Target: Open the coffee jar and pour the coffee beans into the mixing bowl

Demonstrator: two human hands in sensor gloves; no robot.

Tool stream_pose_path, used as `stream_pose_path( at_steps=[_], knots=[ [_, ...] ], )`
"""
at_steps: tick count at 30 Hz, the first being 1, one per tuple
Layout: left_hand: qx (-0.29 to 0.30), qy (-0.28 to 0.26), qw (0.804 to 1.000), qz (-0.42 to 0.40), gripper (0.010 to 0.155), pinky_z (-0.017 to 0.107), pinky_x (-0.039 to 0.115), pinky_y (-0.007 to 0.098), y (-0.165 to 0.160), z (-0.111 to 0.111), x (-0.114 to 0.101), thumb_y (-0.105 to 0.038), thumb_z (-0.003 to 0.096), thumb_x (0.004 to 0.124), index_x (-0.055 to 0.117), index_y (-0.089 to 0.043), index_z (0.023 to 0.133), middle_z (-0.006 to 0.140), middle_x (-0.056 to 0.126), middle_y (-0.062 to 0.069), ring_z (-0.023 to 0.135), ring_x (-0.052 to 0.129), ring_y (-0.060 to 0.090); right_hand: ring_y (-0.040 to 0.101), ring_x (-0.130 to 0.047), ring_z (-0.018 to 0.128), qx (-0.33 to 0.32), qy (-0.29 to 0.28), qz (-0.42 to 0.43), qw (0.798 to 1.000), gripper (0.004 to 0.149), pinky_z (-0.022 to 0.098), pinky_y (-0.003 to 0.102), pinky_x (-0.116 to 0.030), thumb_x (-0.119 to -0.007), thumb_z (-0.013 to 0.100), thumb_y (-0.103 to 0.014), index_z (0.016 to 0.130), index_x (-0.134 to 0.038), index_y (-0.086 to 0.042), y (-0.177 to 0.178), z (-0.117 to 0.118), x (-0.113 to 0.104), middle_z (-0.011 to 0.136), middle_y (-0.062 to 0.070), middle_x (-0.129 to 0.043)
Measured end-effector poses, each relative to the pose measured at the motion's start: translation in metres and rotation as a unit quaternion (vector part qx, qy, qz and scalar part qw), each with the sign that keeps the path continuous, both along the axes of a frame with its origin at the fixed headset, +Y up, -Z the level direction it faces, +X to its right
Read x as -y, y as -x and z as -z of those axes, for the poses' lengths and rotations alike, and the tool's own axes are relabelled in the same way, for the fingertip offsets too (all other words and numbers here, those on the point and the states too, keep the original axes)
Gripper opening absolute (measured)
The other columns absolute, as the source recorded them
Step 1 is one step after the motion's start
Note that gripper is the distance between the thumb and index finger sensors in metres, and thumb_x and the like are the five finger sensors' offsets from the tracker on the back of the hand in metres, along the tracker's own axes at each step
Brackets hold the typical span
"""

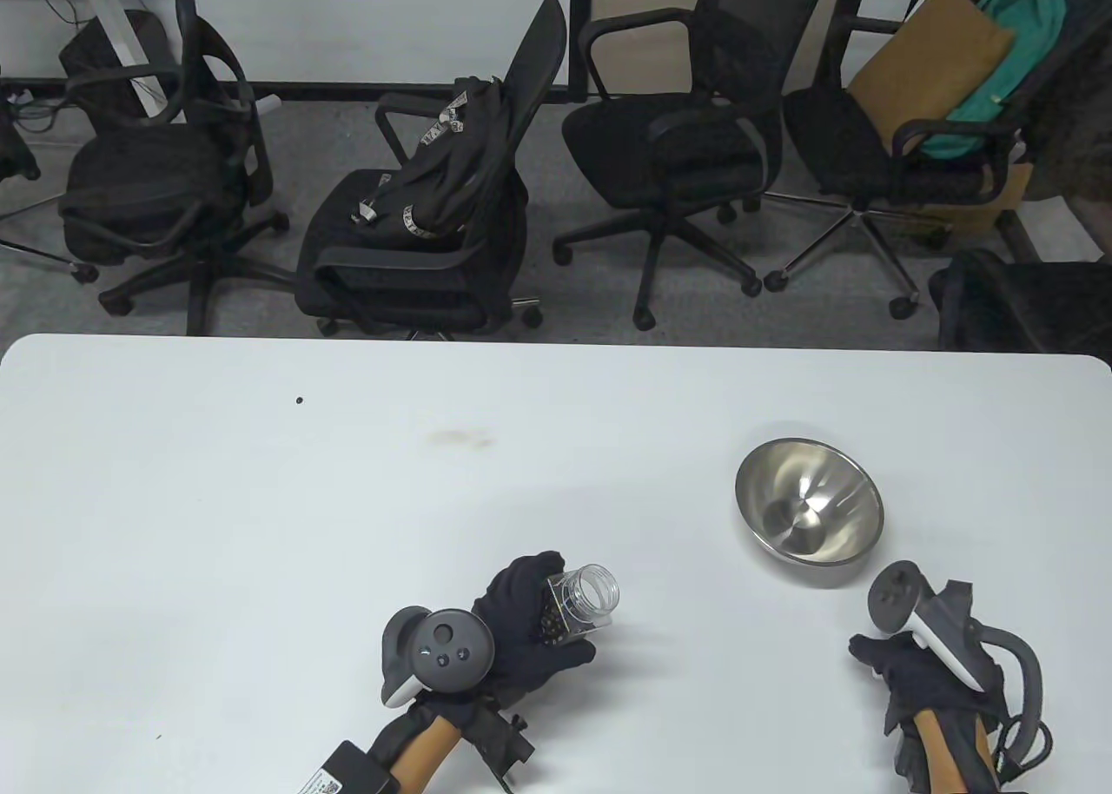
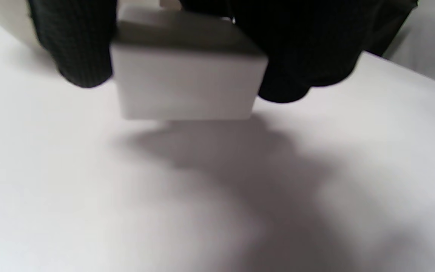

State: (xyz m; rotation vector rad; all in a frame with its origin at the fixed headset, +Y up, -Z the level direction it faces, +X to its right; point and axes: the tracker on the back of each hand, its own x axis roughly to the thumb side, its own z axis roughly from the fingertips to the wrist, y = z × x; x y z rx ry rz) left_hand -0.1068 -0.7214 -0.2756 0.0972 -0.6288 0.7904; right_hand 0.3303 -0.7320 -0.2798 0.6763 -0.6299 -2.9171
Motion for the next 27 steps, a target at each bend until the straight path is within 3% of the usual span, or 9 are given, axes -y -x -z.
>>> stream_pose_path(
  at_steps=[7,11,14,19,22,27],
  knots=[
    [-0.001,0.004,1.0,0.003,0.096,0.071,0.067,0.062,0.0,0.0,0.0,-0.046,0.0462,0.098,0.047,0.001,0.112,0.108,0.062,0.026,0.095,0.074,0.046,0.044,-0.083,0.073,0.0,0.043,0.001,0.999,0.088,0.055,0.05,-0.078,-0.076,0.057,-0.057,0.116,-0.044,-0.001,-0.005,0.007,0.026,0.099,0.034,-0.065],
    [0.0,0.004,1.0,0.004,0.096,0.071,0.067,0.061,0.0,0.0,0.0,-0.046,0.0461,0.098,0.047,0.001,0.112,0.108,0.062,0.026,0.096,0.074,0.046,0.043,-0.084,0.075,-0.005,0.047,0.004,0.999,0.093,0.056,0.05,-0.078,-0.071,0.055,-0.062,0.117,-0.039,0.001,-0.005,0.007,0.029,0.1,0.035,-0.064],
    [0.001,0.004,1.0,0.005,0.096,0.071,0.067,0.061,0.0,0.0,0.001,-0.046,0.046,0.098,0.047,0.001,0.112,0.108,0.062,0.026,0.095,0.074,0.046,0.057,-0.073,0.085,0.004,0.03,0.05,0.998,0.101,0.062,0.06,-0.072,-0.066,0.055,-0.064,0.117,-0.03,0.007,-0.009,0.001,0.014,0.107,0.042,-0.053],
    [0.003,0.001,1.0,0.001,0.096,0.072,0.067,0.061,0.0,0.0,0.0,-0.046,0.0461,0.098,0.047,0.001,0.112,0.108,0.062,0.026,0.095,0.074,0.046,0.058,-0.069,0.088,-0.008,-0.113,0.097,0.989,0.091,0.064,0.063,-0.068,-0.066,0.061,-0.055,0.116,-0.034,0.011,-0.01,-0.005,-0.032,0.107,0.044,-0.052],
    [0.005,0.0,1.0,0.003,0.096,0.072,0.067,0.061,-0.001,0.001,0.001,-0.046,0.046,0.098,0.047,0.001,0.112,0.108,0.062,0.026,0.095,0.074,0.046,0.054,-0.076,0.083,0.005,-0.138,0.151,0.979,0.091,0.061,0.059,-0.072,-0.066,0.063,-0.054,0.113,-0.034,0.015,-0.005,0.01,-0.047,0.103,0.044,-0.056],
    [0.006,-0.003,1.0,0.003,0.096,0.072,0.067,0.061,-0.002,0.0,0.001,-0.046,0.0461,0.097,0.047,0.001,0.112,0.108,0.062,0.026,0.095,0.074,0.046,0.049,-0.081,0.079,0.041,-0.139,0.154,0.977,0.094,0.058,0.054,-0.077,-0.067,0.063,-0.052,0.11,-0.031,0.021,-0.002,0.047,-0.054,0.099,0.046,-0.057]
  ],
)
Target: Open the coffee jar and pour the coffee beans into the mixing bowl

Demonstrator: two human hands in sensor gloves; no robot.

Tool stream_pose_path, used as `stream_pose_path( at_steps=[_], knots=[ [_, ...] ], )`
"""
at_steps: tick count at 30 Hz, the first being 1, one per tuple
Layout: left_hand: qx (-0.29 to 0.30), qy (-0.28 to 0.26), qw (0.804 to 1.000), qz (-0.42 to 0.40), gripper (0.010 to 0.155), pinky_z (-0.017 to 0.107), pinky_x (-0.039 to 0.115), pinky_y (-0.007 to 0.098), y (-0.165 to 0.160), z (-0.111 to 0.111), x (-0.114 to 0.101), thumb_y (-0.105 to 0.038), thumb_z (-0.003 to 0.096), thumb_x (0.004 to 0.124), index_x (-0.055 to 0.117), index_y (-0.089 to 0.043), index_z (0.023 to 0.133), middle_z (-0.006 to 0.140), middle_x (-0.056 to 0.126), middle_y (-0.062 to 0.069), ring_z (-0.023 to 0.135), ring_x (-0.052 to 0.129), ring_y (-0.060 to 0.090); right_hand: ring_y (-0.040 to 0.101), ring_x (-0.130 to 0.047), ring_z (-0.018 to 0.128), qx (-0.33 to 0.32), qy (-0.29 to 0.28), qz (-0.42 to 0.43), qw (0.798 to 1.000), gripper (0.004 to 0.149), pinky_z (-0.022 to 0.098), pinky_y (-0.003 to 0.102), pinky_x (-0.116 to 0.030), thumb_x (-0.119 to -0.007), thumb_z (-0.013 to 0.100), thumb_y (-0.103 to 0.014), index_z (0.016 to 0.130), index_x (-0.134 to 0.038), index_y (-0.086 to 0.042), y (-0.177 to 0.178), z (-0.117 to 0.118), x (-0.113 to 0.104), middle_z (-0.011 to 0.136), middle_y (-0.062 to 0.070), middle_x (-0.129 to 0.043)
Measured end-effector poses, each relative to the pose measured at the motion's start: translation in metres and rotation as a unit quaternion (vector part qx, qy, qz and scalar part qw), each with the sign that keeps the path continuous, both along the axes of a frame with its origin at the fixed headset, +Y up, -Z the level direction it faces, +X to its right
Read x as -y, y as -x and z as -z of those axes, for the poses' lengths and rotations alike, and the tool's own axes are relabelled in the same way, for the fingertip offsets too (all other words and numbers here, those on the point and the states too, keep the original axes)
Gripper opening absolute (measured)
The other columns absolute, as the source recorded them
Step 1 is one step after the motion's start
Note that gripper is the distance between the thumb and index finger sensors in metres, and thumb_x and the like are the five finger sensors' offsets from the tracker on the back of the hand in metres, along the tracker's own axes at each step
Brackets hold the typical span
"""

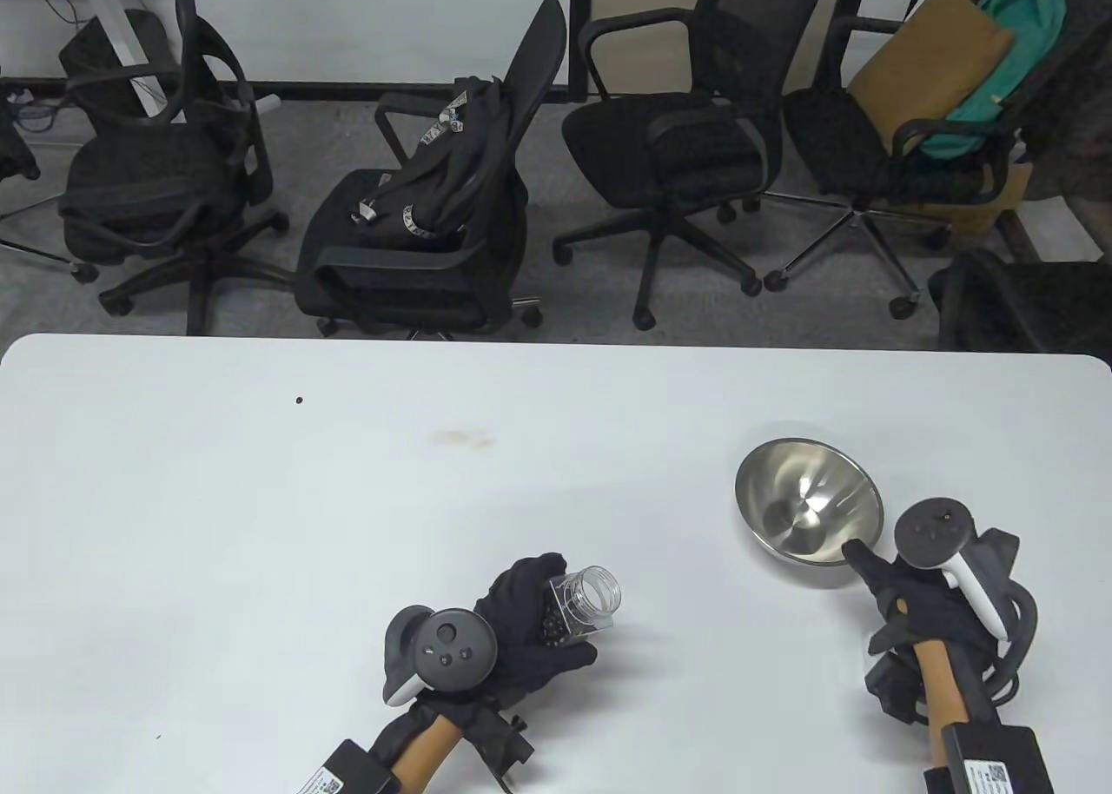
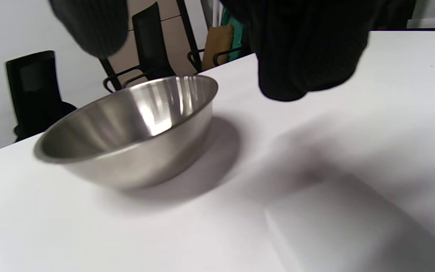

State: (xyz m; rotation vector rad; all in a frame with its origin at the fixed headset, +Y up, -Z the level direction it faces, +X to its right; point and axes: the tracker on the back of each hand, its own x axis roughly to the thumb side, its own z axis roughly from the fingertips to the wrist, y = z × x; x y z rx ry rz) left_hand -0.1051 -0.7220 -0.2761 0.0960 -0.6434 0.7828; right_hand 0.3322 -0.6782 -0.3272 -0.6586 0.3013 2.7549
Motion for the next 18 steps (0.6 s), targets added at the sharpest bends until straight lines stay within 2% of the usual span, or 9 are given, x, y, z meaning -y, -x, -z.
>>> stream_pose_path(
  at_steps=[5,10,14,18],
  knots=[
    [-0.001,-0.002,1.0,-0.006,0.096,0.072,0.067,0.061,0.001,0.0,-0.001,-0.046,0.046,0.097,0.046,0.001,0.112,0.108,0.062,0.026,0.096,0.074,0.046,0.041,-0.087,0.074,0.041,0.029,0.012,0.999,0.097,0.055,0.048,-0.081,-0.072,0.062,-0.051,0.107,-0.03,0.024,-0.001,0.032,0.021,0.095,0.044,-0.062],
    [-0.001,0.0,1.0,-0.009,0.096,0.072,0.067,0.061,0.002,0.001,-0.001,-0.046,0.0461,0.097,0.046,0.001,0.112,0.108,0.062,0.026,0.095,0.074,0.046,0.028,-0.095,0.067,0.084,0.031,0.018,0.996,0.097,0.049,0.038,-0.088,-0.079,0.061,-0.046,0.104,-0.029,0.026,-0.002,0.049,0.042,0.089,0.038,-0.071],
    [-0.002,0.002,1.0,-0.01,0.096,0.072,0.067,0.061,0.003,0.001,-0.001,-0.046,0.0461,0.097,0.046,0.001,0.112,0.108,0.062,0.026,0.095,0.074,0.046,0.018,-0.1,0.058,0.117,0.031,0.034,0.992,0.092,0.042,0.027,-0.092,-0.087,0.06,-0.036,0.103,-0.034,0.026,-0.006,0.056,0.055,0.083,0.03,-0.08],
    [-0.004,0.004,1.0,-0.014,0.096,0.072,0.067,0.061,0.004,0.002,-0.001,-0.047,0.0462,0.097,0.046,0.001,0.112,0.108,0.062,0.026,0.096,0.074,0.046,0.011,-0.103,0.049,0.137,0.01,0.073,0.988,0.078,0.036,0.021,-0.095,-0.09,0.06,-0.021,0.101,-0.042,0.024,-0.009,0.058,0.065,0.077,0.023,-0.086]
  ],
)
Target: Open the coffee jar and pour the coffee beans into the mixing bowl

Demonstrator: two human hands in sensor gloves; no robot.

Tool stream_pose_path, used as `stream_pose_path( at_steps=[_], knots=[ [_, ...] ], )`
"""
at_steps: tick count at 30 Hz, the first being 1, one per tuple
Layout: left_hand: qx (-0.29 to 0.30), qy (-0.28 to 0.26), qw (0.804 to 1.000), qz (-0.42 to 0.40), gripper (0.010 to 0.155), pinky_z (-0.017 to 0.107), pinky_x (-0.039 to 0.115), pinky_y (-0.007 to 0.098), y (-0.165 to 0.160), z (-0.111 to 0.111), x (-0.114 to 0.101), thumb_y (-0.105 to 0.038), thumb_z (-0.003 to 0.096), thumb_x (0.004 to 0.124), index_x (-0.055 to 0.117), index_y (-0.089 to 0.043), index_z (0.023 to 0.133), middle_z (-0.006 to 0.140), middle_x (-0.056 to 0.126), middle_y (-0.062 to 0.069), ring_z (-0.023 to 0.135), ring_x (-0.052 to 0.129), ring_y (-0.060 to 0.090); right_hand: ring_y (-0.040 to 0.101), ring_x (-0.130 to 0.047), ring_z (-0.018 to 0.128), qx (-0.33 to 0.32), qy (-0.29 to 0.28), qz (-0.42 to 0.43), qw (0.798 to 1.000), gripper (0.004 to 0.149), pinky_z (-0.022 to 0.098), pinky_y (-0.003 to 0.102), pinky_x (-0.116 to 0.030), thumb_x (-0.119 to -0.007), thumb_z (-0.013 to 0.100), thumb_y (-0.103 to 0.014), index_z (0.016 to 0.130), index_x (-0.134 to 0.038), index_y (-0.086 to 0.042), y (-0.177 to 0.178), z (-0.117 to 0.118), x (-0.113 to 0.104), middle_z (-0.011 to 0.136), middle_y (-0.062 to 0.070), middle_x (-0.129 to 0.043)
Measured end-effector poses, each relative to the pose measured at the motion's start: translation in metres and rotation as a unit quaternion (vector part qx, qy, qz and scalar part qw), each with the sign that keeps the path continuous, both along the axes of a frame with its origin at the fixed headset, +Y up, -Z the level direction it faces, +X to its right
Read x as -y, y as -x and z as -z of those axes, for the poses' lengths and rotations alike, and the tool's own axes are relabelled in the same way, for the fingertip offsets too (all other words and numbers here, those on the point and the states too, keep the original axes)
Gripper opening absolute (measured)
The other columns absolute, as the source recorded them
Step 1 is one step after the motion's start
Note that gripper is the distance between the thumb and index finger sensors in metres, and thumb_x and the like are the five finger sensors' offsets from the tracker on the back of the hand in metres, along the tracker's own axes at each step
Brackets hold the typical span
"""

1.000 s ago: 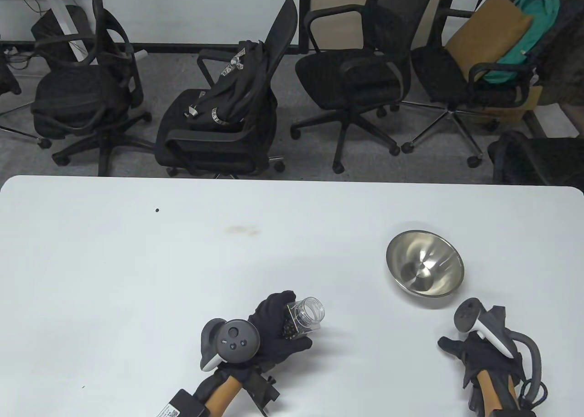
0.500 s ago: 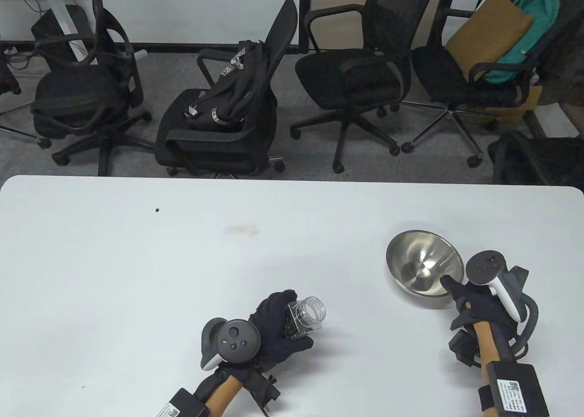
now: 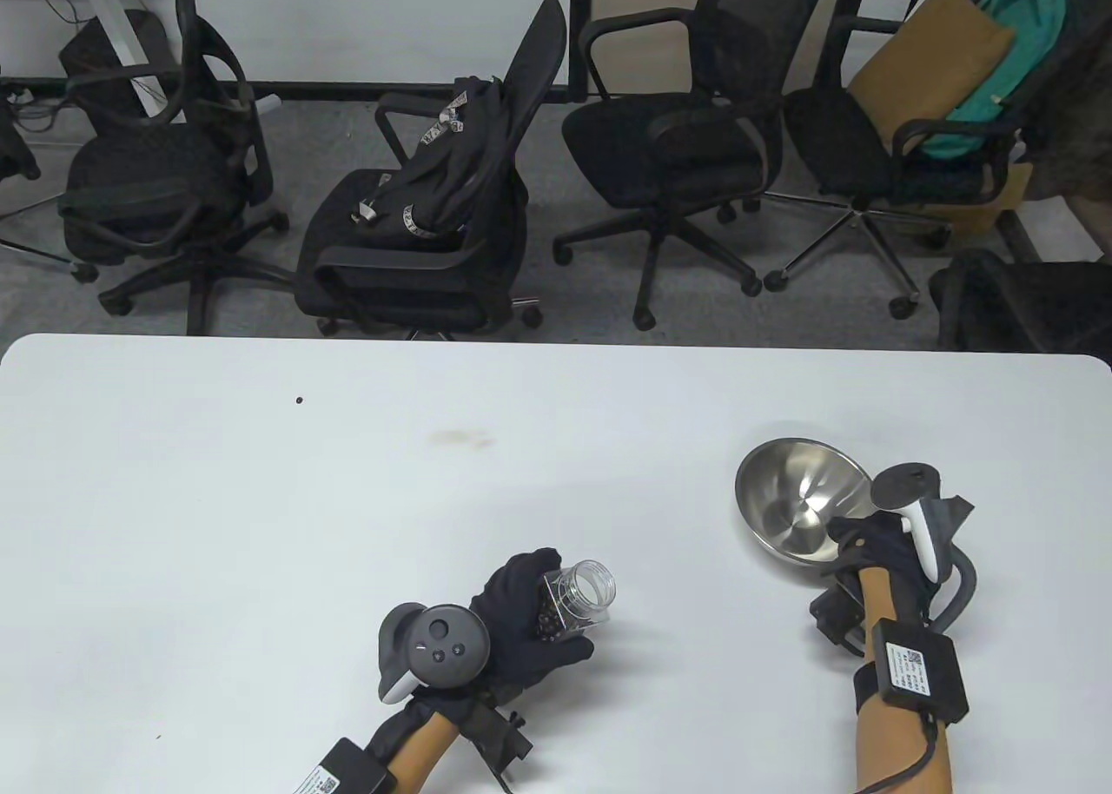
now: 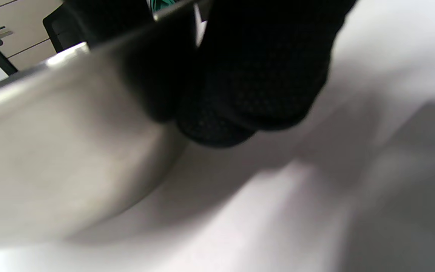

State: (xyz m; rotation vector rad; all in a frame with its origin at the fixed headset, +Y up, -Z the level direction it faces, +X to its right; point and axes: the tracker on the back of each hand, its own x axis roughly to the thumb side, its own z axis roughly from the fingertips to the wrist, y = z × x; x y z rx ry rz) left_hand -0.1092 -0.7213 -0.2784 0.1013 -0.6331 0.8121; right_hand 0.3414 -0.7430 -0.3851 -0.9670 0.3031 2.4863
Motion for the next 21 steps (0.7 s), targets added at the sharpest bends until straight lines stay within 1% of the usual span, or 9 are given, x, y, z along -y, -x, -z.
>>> stream_pose_path(
  at_steps=[2,3,7,8,11,13,15,18,21],
  knots=[
    [-0.001,0.0,1.0,-0.001,0.096,0.072,0.067,0.061,0.0,0.0,0.0,-0.046,0.0462,0.097,0.046,0.001,0.112,0.108,0.062,0.026,0.096,0.074,0.046,0.006,-0.103,0.047,-0.002,-0.009,0.004,1.0,0.066,0.035,0.018,-0.095,-0.088,0.06,-0.011,0.099,-0.047,0.023,0.0,0.0,0.002,0.076,0.02,-0.088],
    [-0.001,0.001,1.0,-0.002,0.096,0.072,0.067,0.061,0.001,0.0,0.0,-0.047,0.0461,0.097,0.046,0.001,0.112,0.108,0.062,0.026,0.095,0.074,0.046,0.006,-0.103,0.047,-0.007,-0.021,0.013,1.0,0.058,0.035,0.018,-0.095,-0.087,0.059,-0.008,0.1,-0.051,0.011,0.0,-0.001,0.002,0.076,0.017,-0.088],
    [-0.004,0.002,1.0,-0.003,0.096,0.072,0.067,0.061,0.002,0.001,0.0,-0.046,0.0462,0.097,0.046,0.001,0.112,0.108,0.062,0.026,0.095,0.074,0.046,0.008,-0.102,0.047,-0.023,-0.036,0.043,0.998,0.049,0.036,0.019,-0.095,-0.083,0.06,-0.006,0.098,-0.054,0.005,0.0,-0.005,-0.008,0.077,0.012,-0.087],
    [-0.006,0.002,1.0,-0.003,0.096,0.072,0.067,0.061,0.002,0.001,0.0,-0.047,0.0461,0.097,0.046,0.001,0.112,0.108,0.062,0.026,0.096,0.074,0.046,0.008,-0.102,0.047,-0.029,-0.041,0.045,0.998,0.048,0.036,0.019,-0.095,-0.081,0.061,-0.006,0.098,-0.054,0.005,0.0,-0.007,-0.012,0.075,0.026,-0.086],
    [-0.009,0.001,1.0,-0.006,0.096,0.072,0.067,0.061,0.005,0.003,-0.001,-0.046,0.0462,0.097,0.046,0.001,0.112,0.108,0.062,0.026,0.096,0.074,0.046,0.009,-0.102,0.046,-0.059,-0.073,0.041,0.995,0.047,0.036,0.019,-0.095,-0.08,0.061,-0.005,0.099,-0.053,0.004,0.007,-0.015,-0.032,0.078,0.028,-0.084],
    [-0.013,0.003,1.0,-0.007,0.096,0.072,0.067,0.061,0.006,0.004,-0.001,-0.046,0.0463,0.097,0.046,0.001,0.112,0.108,0.062,0.026,0.096,0.074,0.046,0.009,-0.101,0.046,-0.084,-0.102,0.035,0.991,0.047,0.036,0.02,-0.094,-0.079,0.061,-0.005,0.099,-0.052,0.005,0.017,-0.026,-0.049,0.078,0.029,-0.084],
    [-0.015,0.006,1.0,-0.007,0.096,0.072,0.067,0.061,0.008,0.004,0.0,-0.046,0.0463,0.097,0.046,0.001,0.112,0.108,0.062,0.026,0.096,0.074,0.046,0.01,-0.101,0.046,-0.114,-0.115,0.035,0.986,0.048,0.036,0.02,-0.094,-0.079,0.061,-0.004,0.099,-0.052,0.005,0.028,-0.036,-0.059,0.079,0.03,-0.084],
    [-0.017,0.005,1.0,-0.007,0.096,0.072,0.067,0.061,0.008,0.004,0.0,-0.046,0.0464,0.097,0.046,0.001,0.112,0.108,0.061,0.026,0.096,0.074,0.046,0.011,-0.101,0.046,-0.147,-0.128,0.04,0.98,0.048,0.036,0.021,-0.094,-0.079,0.061,-0.003,0.1,-0.051,0.007,0.046,-0.054,-0.067,0.08,0.031,-0.083],
    [-0.016,0.002,1.0,-0.004,0.096,0.072,0.067,0.061,0.007,0.004,0.0,-0.046,0.0466,0.097,0.046,0.001,0.113,0.108,0.061,0.026,0.096,0.074,0.046,0.011,-0.101,0.046,-0.181,-0.127,0.049,0.974,0.049,0.036,0.021,-0.094,-0.078,0.061,-0.003,0.1,-0.05,0.008,0.063,-0.071,-0.066,0.082,0.032,-0.082]
  ],
)
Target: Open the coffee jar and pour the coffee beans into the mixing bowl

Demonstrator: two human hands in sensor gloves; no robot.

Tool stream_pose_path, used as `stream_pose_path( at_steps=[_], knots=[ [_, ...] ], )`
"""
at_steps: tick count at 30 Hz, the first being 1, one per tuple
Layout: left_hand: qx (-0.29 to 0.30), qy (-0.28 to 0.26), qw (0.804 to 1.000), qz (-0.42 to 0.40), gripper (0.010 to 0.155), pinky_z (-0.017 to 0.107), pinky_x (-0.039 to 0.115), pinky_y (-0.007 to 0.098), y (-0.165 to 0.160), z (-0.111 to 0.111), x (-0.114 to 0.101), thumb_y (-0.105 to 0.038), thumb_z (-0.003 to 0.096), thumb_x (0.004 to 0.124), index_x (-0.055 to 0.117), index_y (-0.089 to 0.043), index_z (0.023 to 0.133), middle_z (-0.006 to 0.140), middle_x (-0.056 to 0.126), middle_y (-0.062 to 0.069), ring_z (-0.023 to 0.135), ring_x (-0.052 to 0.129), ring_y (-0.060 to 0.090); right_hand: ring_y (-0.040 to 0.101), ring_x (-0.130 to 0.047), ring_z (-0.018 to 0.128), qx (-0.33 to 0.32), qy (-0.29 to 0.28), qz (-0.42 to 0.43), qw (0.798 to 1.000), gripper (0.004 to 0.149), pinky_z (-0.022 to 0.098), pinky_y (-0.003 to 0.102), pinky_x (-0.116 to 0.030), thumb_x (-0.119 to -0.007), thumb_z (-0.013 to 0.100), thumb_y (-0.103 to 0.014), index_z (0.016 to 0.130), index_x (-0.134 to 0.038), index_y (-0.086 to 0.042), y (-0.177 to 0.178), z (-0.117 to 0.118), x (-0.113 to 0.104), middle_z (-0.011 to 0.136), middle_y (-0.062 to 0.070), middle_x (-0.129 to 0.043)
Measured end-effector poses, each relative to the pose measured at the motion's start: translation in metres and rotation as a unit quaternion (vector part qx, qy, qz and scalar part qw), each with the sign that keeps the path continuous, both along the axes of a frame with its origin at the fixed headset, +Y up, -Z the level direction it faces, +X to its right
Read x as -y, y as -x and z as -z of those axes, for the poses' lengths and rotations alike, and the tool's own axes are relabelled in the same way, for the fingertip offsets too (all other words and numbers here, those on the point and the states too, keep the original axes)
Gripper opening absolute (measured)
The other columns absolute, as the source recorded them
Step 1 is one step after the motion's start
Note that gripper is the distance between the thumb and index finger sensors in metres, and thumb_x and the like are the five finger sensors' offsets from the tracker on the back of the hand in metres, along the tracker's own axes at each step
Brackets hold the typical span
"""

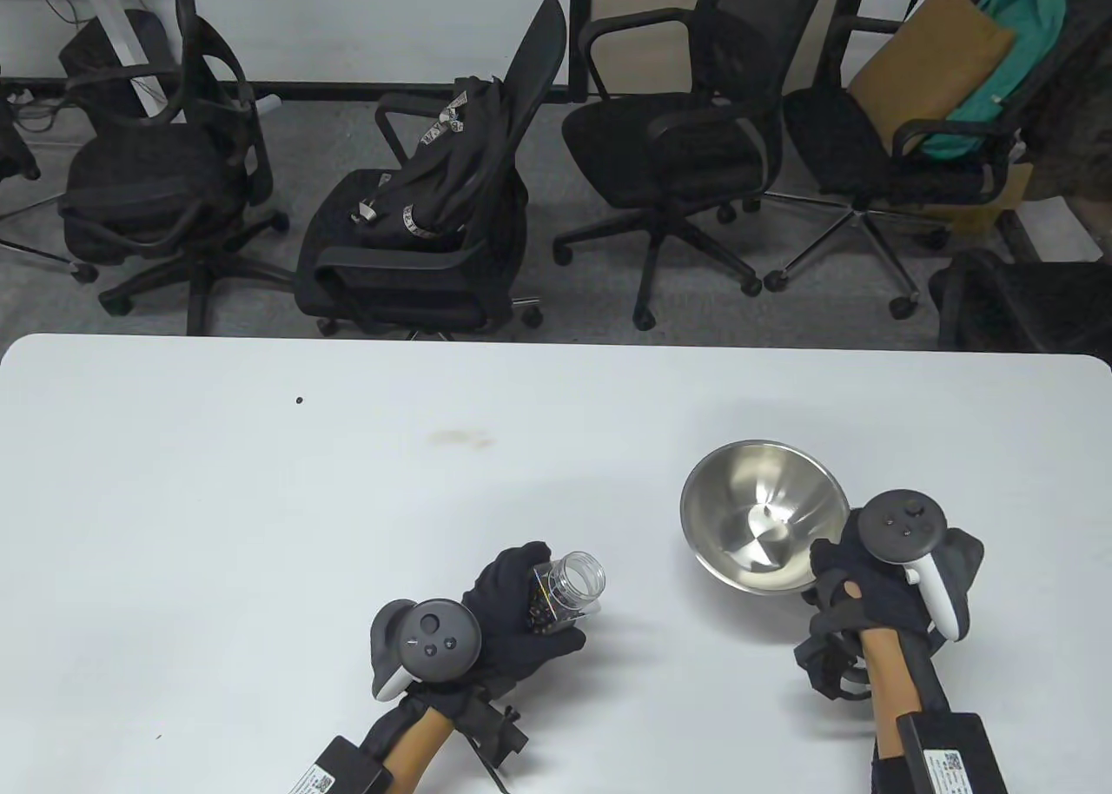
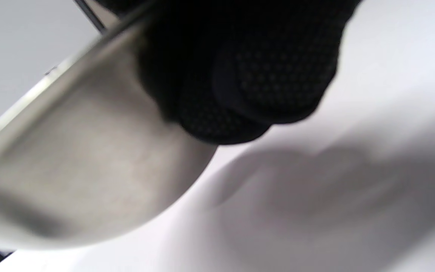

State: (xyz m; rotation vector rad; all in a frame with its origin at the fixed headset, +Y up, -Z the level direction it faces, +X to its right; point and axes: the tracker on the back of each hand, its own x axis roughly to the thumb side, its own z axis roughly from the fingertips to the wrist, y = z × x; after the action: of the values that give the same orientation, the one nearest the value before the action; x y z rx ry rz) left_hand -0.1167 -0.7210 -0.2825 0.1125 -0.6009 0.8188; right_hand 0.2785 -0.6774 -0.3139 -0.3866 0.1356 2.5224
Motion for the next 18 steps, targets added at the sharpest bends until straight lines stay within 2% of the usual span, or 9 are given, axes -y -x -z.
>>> stream_pose_path(
  at_steps=[5,11,18],
  knots=[
    [0.0,-0.004,1.0,0.008,0.095,0.072,0.066,0.062,-0.001,0.0,0.0,-0.045,0.0466,0.097,0.046,0.001,0.113,0.108,0.061,0.026,0.096,0.073,0.047,0.011,-0.101,0.045,-0.042,0.007,0.003,0.999,0.05,0.036,0.022,-0.093,-0.078,0.061,-0.003,0.1,-0.049,0.008,0.023,-0.017,0.014,0.083,0.034,-0.081],
    [-0.012,-0.016,0.999,0.03,0.095,0.072,0.065,0.063,-0.004,0.0,-0.002,-0.043,0.0464,0.098,0.047,0.0,0.114,0.109,0.061,0.025,0.097,0.072,0.047,0.012,-0.1,0.045,-0.08,0.02,0.006,0.997,0.05,0.035,0.022,-0.093,-0.077,0.061,-0.003,0.1,-0.049,0.008,0.038,-0.024,0.032,0.083,0.034,-0.08],
    [-0.035,-0.072,0.99,0.113,0.093,0.073,0.063,0.064,-0.017,-0.006,-0.014,-0.041,0.0465,0.099,0.049,-0.003,0.114,0.111,0.061,0.025,0.098,0.071,0.047,0.011,-0.1,0.045,-0.096,0.021,-0.003,0.995,0.05,0.035,0.022,-0.093,-0.077,0.061,-0.003,0.101,-0.048,0.008,0.045,-0.028,0.038,0.083,0.034,-0.08]
  ],
)
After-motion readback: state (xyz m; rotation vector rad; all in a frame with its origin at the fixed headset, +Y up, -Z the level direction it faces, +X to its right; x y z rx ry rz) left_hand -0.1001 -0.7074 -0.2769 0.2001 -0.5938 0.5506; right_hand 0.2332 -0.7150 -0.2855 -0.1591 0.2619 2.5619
